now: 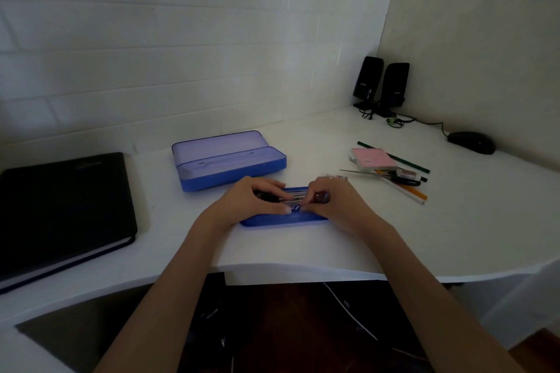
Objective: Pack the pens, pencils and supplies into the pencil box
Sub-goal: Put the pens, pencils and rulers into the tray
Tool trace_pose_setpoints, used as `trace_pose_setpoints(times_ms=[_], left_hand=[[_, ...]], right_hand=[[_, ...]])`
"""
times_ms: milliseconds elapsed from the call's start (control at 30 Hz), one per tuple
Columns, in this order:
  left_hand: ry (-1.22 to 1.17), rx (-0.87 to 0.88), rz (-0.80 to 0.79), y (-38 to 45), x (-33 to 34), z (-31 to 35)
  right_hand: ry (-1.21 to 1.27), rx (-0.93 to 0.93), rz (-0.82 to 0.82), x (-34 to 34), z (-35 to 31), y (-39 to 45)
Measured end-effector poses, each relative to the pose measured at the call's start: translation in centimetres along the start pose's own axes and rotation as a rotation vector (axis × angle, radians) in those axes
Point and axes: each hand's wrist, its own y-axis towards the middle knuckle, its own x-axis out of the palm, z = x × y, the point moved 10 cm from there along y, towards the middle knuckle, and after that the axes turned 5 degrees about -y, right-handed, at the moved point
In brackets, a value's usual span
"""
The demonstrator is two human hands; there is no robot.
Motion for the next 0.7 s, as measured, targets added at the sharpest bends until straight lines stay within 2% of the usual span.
trace_pose_setpoints(times_ms=[133, 200, 267, 333, 367, 400, 467, 567, 700], left_hand=[[0.102, 0.044, -0.020, 0.2, 0.0, -0.1], [0.101, 0.041, -0.018, 0.2, 0.0, -0.2], [0.113, 0.038, -0.022, 0.3, 0.0, -0.3], [0.132, 0.038, -0.023, 0.3, 0.1, -0.3], [0.139, 0.039, -0.023, 0.3, 0.2, -0.2], [0.142, 0.041, -0.025, 0.4, 0.2, -0.2], [0.141, 0.045, -0.030, 0.4, 0.3, -0.2], [0.149, 0.052, -0.037, 0.5, 0.4, -0.1], [0.150, 0.065, -0.044, 0.4, 0.3, 0.0]], right_hand=[[0.011, 0.015, -0.023, -0.4, 0.2, -0.2], [0.055, 0.047, 0.020, -1.5, 1.0, -0.4], [0.030, 0.120, 0.227, -5.0, 3.1, -1.0], [-0.140, 0.236, 0.453, -9.2, 6.0, -2.3], [-0.243, 0.315, 0.495, -10.7, 7.6, -3.0], [-0.333, 0.403, 0.473, -11.5, 9.4, -3.5], [-0.433, 0.529, 0.319, -11.6, 12.3, -4.0], [-0.534, 0.481, 0.089, -9.6, 13.6, -2.7], [-0.552, 0.462, -0.071, -7.9, 14.5, -0.4]])
